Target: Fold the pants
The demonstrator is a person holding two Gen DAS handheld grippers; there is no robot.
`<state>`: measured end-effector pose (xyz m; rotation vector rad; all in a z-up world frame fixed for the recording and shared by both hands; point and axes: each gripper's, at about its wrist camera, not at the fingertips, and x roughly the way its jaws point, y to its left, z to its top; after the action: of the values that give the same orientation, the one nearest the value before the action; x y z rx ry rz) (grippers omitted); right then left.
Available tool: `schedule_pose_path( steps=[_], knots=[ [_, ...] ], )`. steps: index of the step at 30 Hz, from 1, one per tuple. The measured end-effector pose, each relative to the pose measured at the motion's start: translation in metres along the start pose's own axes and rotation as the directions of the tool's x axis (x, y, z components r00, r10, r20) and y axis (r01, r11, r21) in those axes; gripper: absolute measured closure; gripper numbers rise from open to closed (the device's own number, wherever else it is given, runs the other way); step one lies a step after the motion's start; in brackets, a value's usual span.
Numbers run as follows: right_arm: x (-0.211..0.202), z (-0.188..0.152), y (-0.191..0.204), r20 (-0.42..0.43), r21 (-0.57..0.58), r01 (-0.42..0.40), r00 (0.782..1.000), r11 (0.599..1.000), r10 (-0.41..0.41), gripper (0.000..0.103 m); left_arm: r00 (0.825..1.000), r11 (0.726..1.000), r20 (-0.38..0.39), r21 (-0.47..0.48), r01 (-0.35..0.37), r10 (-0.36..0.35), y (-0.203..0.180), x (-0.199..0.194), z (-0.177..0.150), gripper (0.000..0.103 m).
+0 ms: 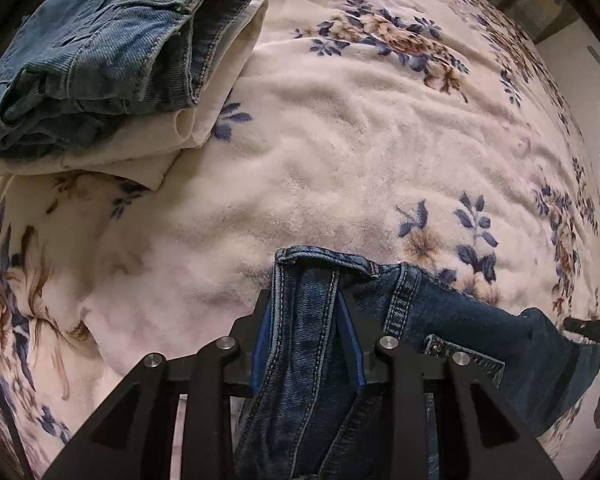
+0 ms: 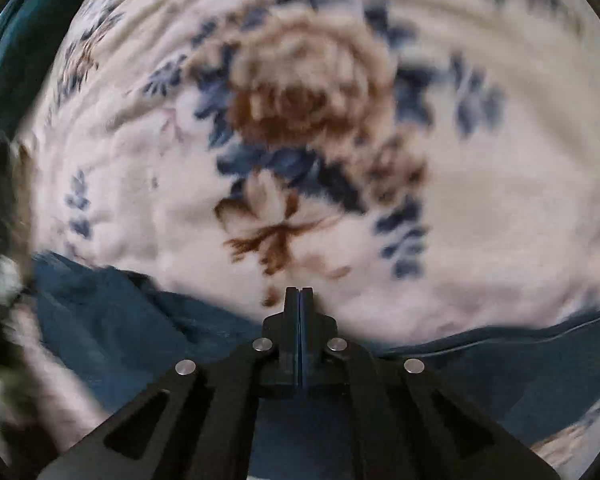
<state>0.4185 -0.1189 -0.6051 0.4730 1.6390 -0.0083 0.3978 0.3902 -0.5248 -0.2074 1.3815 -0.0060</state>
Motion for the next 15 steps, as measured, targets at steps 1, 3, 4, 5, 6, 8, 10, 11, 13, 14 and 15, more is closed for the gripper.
schedule_pose_path(
  steps=[1,3,4,5,6,8,10,11,13,14,15],
  knots=[
    [-0.011,0.000,-0.005,0.016,-0.021,-0.011,1.000,1.000,0.011,0.099,1.000,1.000,-0.002,-0.009,0.005,-0.005,0.001,-0.001,0.000,0.072],
    [-0.032,0.001,-0.008,0.014,-0.059,0.004,1.000,0.998,-0.003,0.055,1.000,1.000,-0.002,-0.026,0.013,-0.013,0.002,-0.001,0.000,0.072],
    [-0.039,-0.003,-0.014,0.013,-0.077,0.053,0.999,0.996,-0.052,0.036,1.000,1.000,0.002,-0.024,0.010,-0.010,0.002,-0.002,0.000,0.072],
    [-0.043,-0.005,-0.015,0.012,-0.100,0.100,0.995,0.990,-0.100,0.019,1.000,1.000,0.006,-0.021,0.007,-0.006,0.001,-0.002,-0.001,0.072],
    [-0.045,-0.009,-0.025,-0.009,-0.122,0.150,0.988,0.981,-0.152,0.019,1.000,1.000,0.011,-0.021,0.003,-0.003,0.000,-0.002,-0.001,0.072],
    [-0.016,-0.021,-0.035,-0.132,-0.154,0.263,0.950,0.952,-0.284,0.024,1.000,1.000,0.021,-0.016,-0.008,0.008,-0.002,-0.002,-0.002,0.072],
    [-0.003,-0.029,-0.042,-0.132,-0.150,0.275,0.946,0.950,-0.295,0.057,1.000,1.000,0.027,-0.012,-0.009,0.010,-0.002,-0.003,-0.003,0.072],
    [-0.004,-0.032,-0.045,-0.092,-0.137,0.316,0.939,0.939,-0.330,0.072,0.999,1.000,0.030,-0.009,-0.012,0.012,-0.003,-0.003,-0.003,0.072],
    [-0.024,-0.035,-0.055,0.006,-0.054,0.319,0.948,0.946,-0.319,0.092,0.999,1.000,0.033,0.000,-0.013,0.013,-0.002,-0.003,-0.004,0.072],
    [-0.036,-0.036,-0.067,0.042,0.014,0.286,0.957,0.958,-0.286,0.093,0.999,1.000,0.034,0.006,-0.012,0.012,-0.002,-0.003,-0.004,0.071],
    [-0.041,-0.037,-0.080,0.051,0.083,0.240,0.968,0.967,-0.245,0.094,0.999,1.000,0.036,0.015,-0.013,0.012,-0.003,-0.002,-0.005,0.071]
  ],
)
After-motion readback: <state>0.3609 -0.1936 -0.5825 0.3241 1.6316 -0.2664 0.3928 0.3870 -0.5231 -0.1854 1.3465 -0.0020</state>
